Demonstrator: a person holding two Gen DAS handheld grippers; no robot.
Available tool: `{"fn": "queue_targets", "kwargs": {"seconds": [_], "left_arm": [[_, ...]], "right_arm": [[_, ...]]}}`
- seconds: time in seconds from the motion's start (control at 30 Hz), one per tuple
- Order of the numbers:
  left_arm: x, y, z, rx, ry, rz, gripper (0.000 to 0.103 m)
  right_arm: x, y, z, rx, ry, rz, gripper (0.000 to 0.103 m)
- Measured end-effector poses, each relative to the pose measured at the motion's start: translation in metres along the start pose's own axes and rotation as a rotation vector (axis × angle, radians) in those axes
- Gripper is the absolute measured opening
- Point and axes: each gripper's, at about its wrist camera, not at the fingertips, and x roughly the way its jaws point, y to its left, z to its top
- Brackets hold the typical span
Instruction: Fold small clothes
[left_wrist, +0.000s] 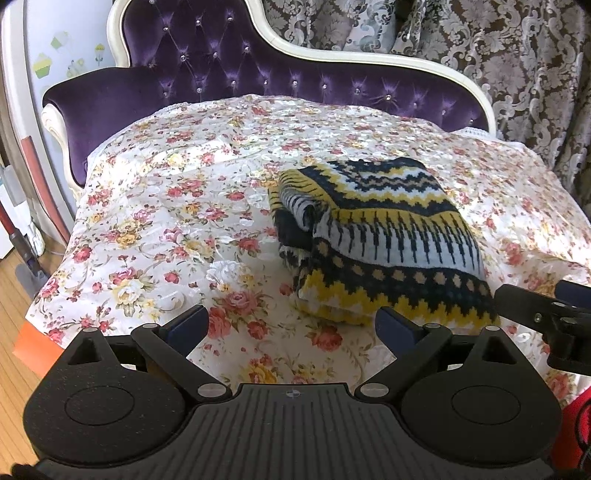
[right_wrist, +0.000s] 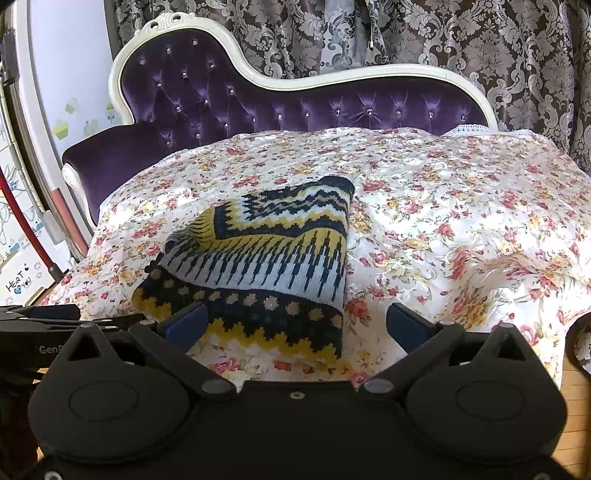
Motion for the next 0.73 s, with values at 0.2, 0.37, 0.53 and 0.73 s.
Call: {"fn": "queue_targets", "kwargs": {"seconds": [0.2, 0.37, 0.53, 0.73], "left_arm": [[0.0017, -0.0012, -0.0002, 0.005, 0.007, 0.003, 0.098], [0.0021, -0.0023, -0.0004, 0.012, 0.009, 0.006, 0.098], [0.0033, -0.0035, -0.0001, 0.022, 0.010, 0.006, 0.098], [0.0044, -0.0029, 0.0002, 0.018, 0.013, 0.001, 0.098]], "right_arm": [[0.0025, -0.0004, -0.0013, 0.006, 0.009, 0.005, 0.102], [0.0037, -0.0008, -0.0015, 0.010, 0.014, 0.009, 0.103], [0.0055, -0.0015, -0.0026, 0.015, 0.018, 0.012, 0.102], [0.0064, -0.0022, -0.0038, 0.023, 0.022, 0.017, 0.102]]}}
